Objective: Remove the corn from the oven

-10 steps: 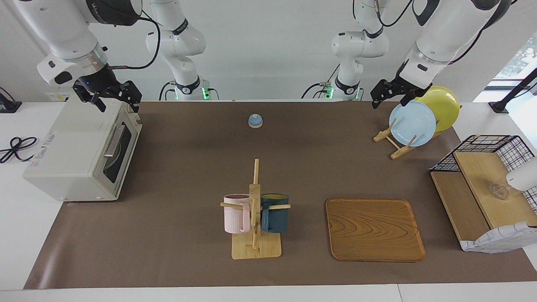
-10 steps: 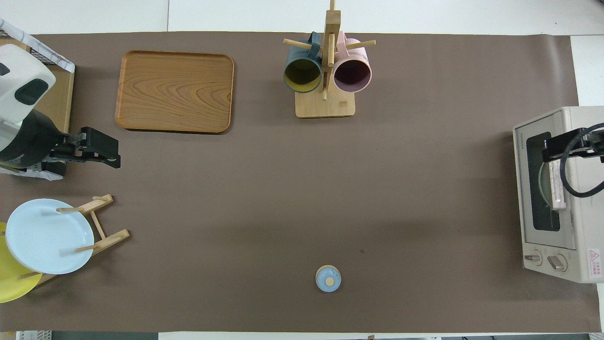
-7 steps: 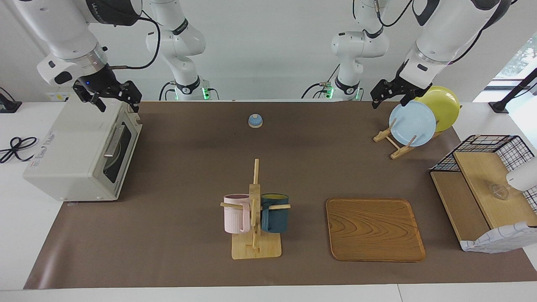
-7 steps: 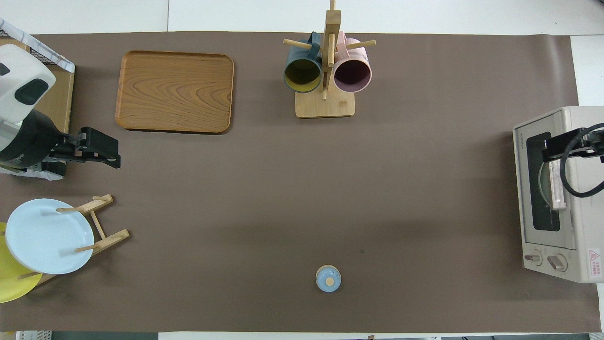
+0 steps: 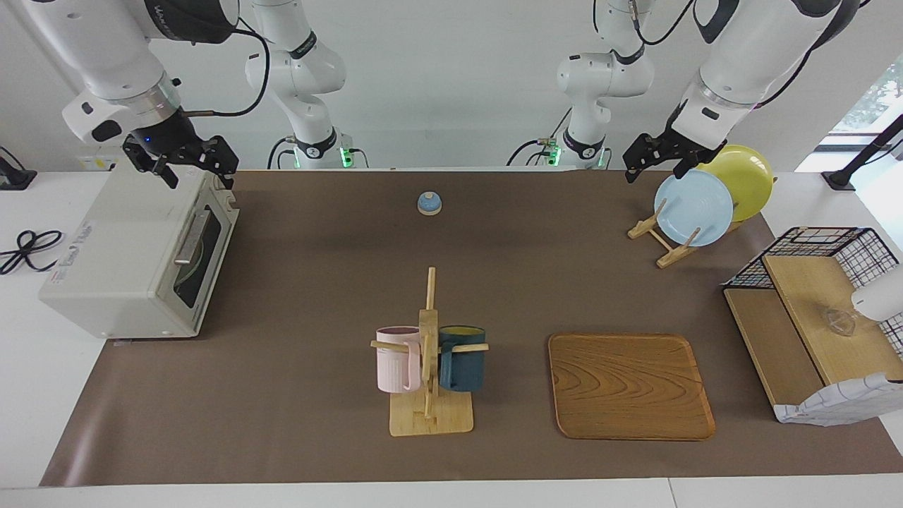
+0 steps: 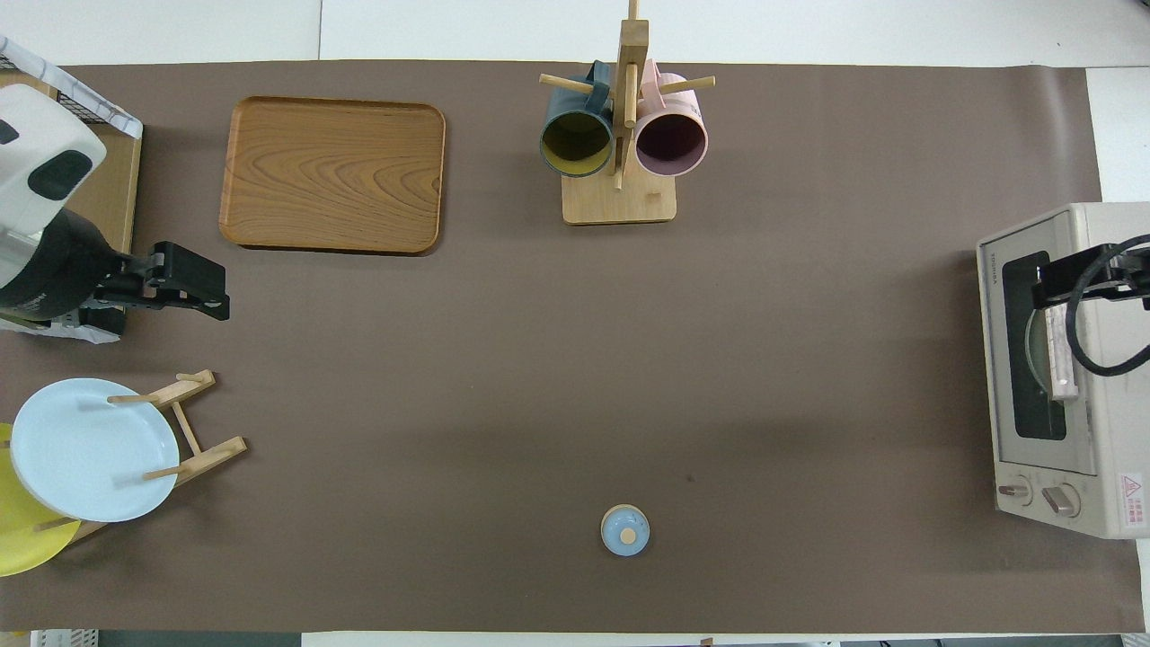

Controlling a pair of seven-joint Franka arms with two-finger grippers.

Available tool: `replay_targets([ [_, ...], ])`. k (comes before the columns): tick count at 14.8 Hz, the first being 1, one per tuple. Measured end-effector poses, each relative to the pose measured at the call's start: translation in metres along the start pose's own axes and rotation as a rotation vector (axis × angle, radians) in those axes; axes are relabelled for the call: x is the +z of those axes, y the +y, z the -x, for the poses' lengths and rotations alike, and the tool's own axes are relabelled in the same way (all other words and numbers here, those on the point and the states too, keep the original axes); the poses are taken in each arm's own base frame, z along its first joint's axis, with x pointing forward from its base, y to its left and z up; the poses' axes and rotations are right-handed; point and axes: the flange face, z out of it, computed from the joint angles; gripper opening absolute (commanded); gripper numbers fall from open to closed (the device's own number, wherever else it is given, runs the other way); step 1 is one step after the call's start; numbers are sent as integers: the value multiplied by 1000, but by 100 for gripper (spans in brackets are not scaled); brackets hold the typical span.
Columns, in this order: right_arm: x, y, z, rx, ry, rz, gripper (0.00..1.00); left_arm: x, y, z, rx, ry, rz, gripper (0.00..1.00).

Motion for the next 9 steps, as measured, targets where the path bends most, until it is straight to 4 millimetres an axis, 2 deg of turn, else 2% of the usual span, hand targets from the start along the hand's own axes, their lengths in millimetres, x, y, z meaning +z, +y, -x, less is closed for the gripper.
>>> replay_targets([
  [2,1,0,0,0,-2,0,100,0,0,0,0,0,0,100],
  [3,2,0,0,0,-6,0,95,0,0,0,0,0,0,100],
  [5,4,0,0,0,-11,0,14,0,0,0,0,0,0,100],
  [6,5,0,0,0,-12,0,0,0,0,0,0,0,0,100],
  [9,14,0,1,-2,-17,-2,0,0,0,0,0,0,0,100],
])
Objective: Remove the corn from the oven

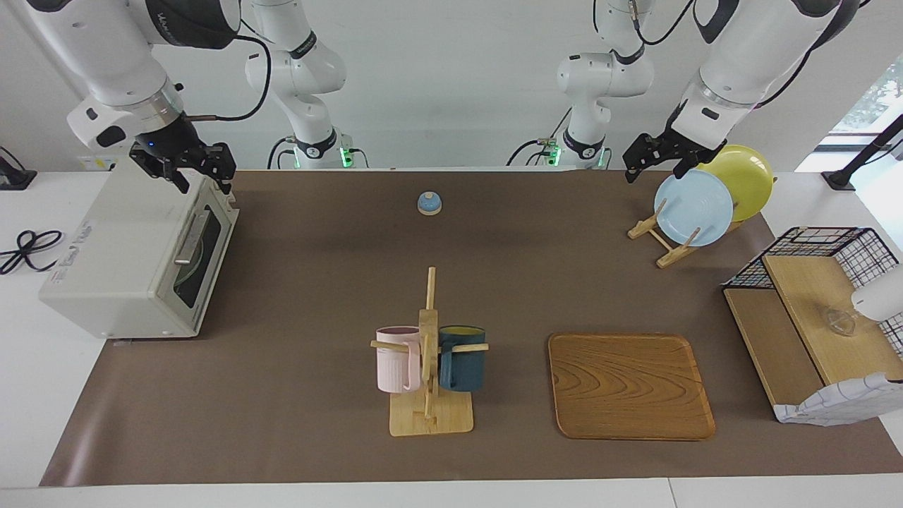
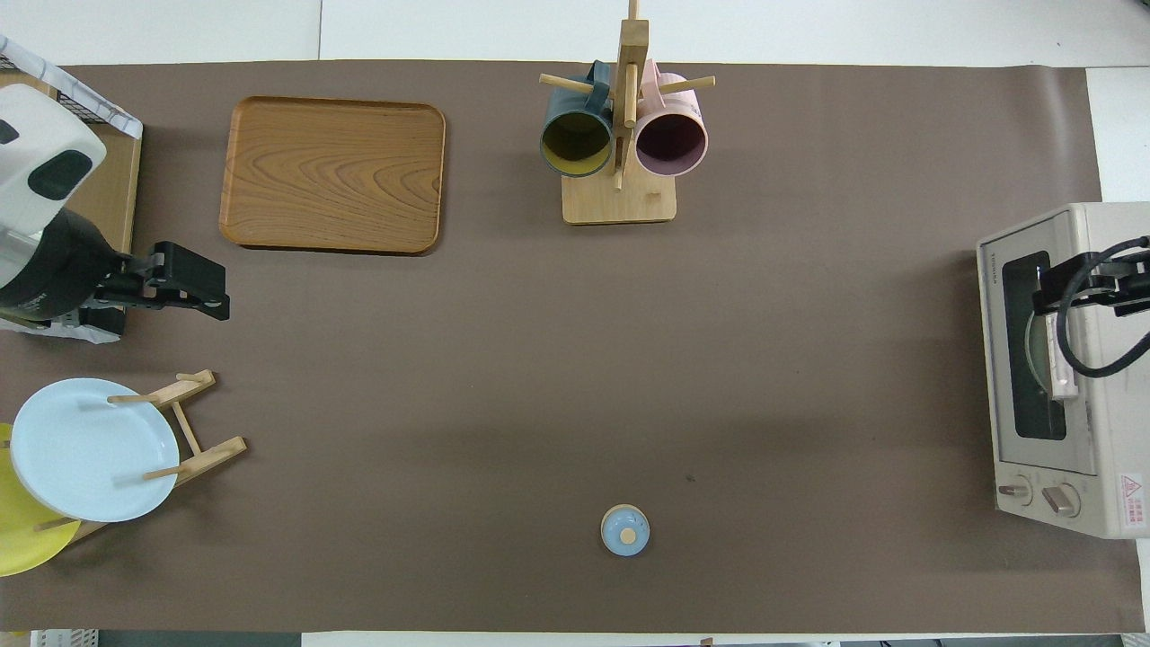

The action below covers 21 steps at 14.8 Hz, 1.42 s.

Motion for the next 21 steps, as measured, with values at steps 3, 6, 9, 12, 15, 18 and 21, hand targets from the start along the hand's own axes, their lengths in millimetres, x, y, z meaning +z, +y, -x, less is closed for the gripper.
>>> replay_targets([
  [3,18,0,4,-3,5,2,0,0,0,0,-1,0,0,100],
  [6,45,5,4,50,22,51,0,0,-1,0,-2,0,0,100],
  [9,73,7,4,106,19,75,0,0,-1,0,-2,0,0,100],
  [12,84,14,4,124,22,110,0,0,-1,0,-2,0,0,100],
  [15,96,29,5,150,24,117,0,0,-1,0,-3,0,0,100],
  [18,109,41,7,171,6,120,0,0,-1,0,-3,0,0,100],
  [21,117,51,7,177,9,144,0,0,-1,0,-3,0,0,100],
])
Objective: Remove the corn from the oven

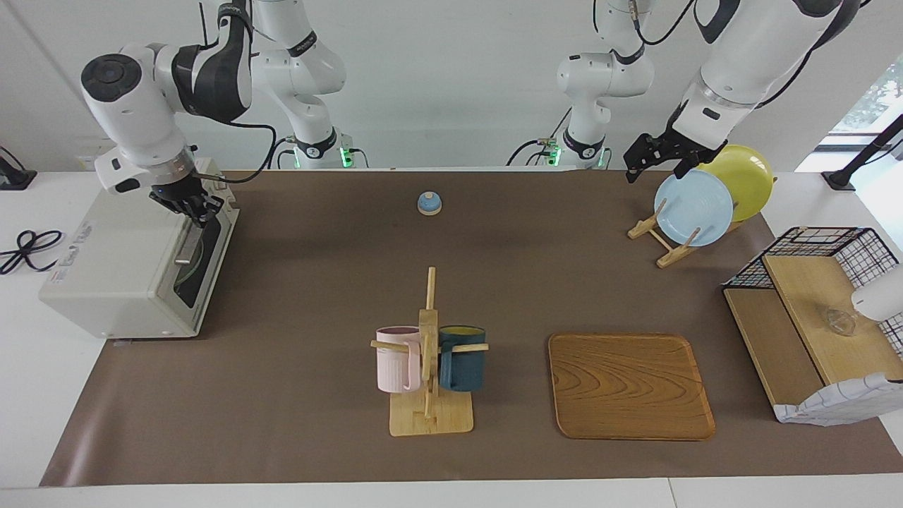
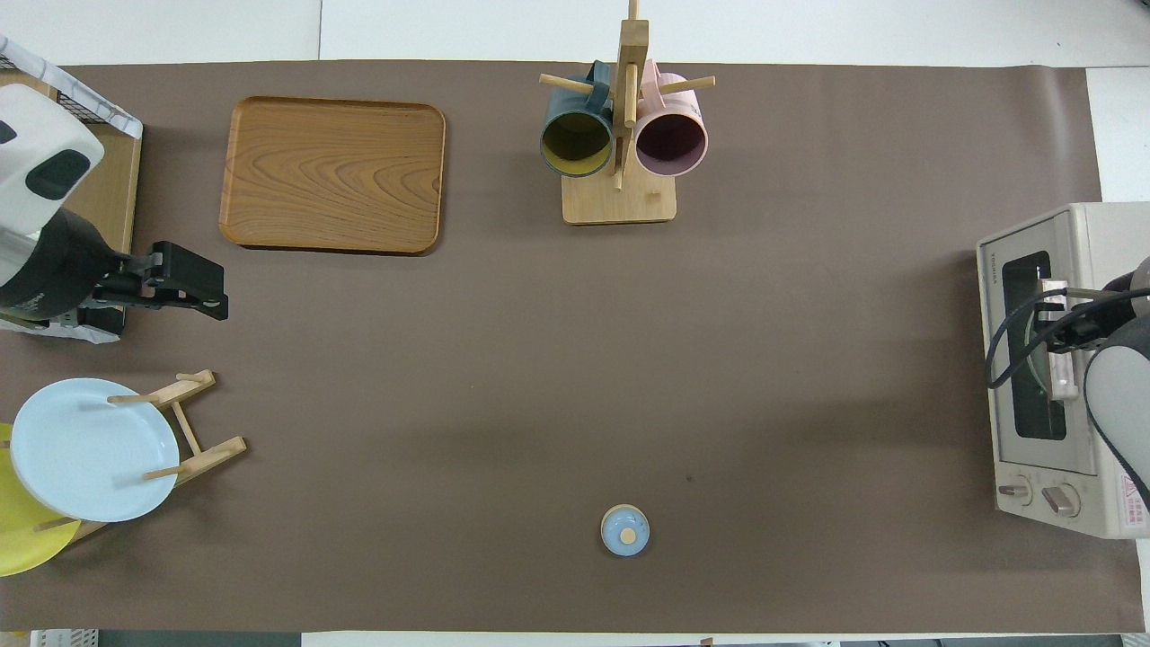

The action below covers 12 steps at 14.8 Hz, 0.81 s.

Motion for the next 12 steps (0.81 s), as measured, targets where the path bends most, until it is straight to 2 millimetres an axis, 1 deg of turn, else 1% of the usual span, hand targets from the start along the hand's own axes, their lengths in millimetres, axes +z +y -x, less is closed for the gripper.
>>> replay_targets([
  [7,14,3,3,-5,-21,11,0,0,0,0,0,0,0,100],
  [11,24,16,1,4,-5,7,0,0,0,0,0,0,0,100],
  [12,23,16,1,4,-3,6,0,0,0,0,0,0,0,100],
])
